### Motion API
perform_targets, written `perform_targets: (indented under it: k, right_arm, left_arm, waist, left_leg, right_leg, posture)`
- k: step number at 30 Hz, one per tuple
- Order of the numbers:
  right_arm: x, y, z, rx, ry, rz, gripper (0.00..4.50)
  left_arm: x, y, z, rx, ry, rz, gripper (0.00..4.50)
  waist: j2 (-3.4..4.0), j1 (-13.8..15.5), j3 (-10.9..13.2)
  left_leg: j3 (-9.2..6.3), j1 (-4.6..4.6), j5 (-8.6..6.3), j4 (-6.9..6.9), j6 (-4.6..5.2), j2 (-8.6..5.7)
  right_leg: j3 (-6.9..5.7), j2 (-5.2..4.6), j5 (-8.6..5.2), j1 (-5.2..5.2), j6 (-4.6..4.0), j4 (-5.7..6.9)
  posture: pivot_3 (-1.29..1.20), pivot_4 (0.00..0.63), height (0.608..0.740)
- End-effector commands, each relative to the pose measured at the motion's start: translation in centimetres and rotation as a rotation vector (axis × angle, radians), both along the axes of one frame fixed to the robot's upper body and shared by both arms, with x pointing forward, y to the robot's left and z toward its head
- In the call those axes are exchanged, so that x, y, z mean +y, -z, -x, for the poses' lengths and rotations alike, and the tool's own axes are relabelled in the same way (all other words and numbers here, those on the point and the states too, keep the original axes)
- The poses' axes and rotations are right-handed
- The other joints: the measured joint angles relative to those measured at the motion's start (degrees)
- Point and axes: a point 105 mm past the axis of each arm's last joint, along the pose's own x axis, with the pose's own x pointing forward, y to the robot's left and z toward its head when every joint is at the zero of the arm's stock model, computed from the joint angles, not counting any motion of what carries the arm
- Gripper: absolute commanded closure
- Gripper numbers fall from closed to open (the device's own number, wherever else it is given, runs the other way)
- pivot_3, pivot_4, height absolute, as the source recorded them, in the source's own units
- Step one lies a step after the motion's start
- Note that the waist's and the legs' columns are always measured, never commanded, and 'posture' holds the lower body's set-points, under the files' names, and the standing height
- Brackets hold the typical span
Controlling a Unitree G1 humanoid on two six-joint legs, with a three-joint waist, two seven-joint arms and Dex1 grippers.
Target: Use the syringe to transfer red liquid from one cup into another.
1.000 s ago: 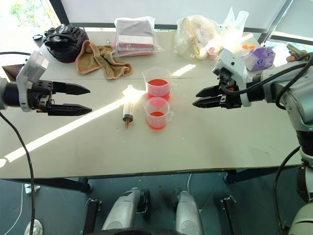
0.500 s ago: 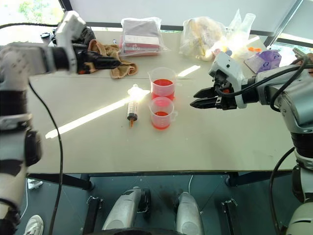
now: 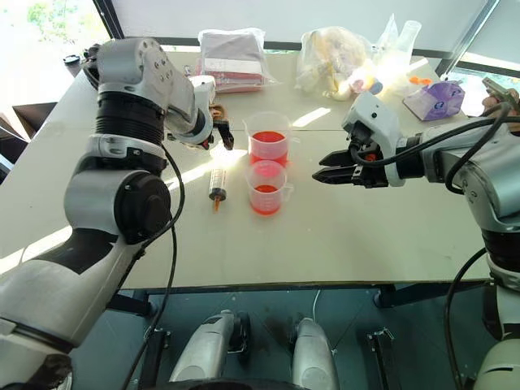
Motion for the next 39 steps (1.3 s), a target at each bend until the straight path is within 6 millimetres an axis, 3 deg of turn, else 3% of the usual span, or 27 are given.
perform_targets:
  k: [1,16,34,39]
  right_arm:
    - [0.2,-1.2,0.4,-0.055,-0.009,-0.011,2.84]
    - [0.3,-1.0,0.6,-0.064,0.005,-0.022,2.84]
    - [-0.2,-1.1,0.6,-0.076,0.028,-0.020,2.84]
    - [-0.2,-1.0,0.5,-0.077,0.030,-0.018,2.84]
  left_arm:
    - [0.4,-1.8,-0.3,-0.049,-0.052,-0.032,0.06]
    - [0.1,2.8,-1.5,0.002,-0.157,-0.053,0.06]
    - [-0.4,5.3,-0.7,0.103,-0.298,-0.011,0.06]
    - [-0.2,6.1,-0.8,0.109,-0.358,0.013,2.24]
  waist:
    - [0.00,0.1,0.0]
    - [-0.01,0.1,0.0]
    - [-0.01,0.1,0.0]
    - [-0.01,0.0,0.0]
  left_leg:
    - [0.00,0.00,-0.01,0.00,-0.02,-0.01]
    - [0.01,0.00,-0.07,-0.10,-0.28,-0.08]
    - [0.01,0.00,-0.07,-0.09,-0.28,-0.10]
    - [0.01,0.00,-0.07,-0.09,-0.28,-0.10]
  right_leg:
    - [0.00,-0.01,0.00,-0.01,0.00,0.00]
    - [0.02,-0.14,0.02,-0.12,-0.01,0.01]
    - [0.02,-0.15,0.03,-0.11,0.00,0.02]
    - [0.03,-0.15,0.03,-0.11,0.00,0.02]
  posture:
    - [0.00,0.150,0.740]
    - [0.00,0.150,0.740]
    - [0.00,0.150,0.740]
    - [0.00,0.150,0.740]
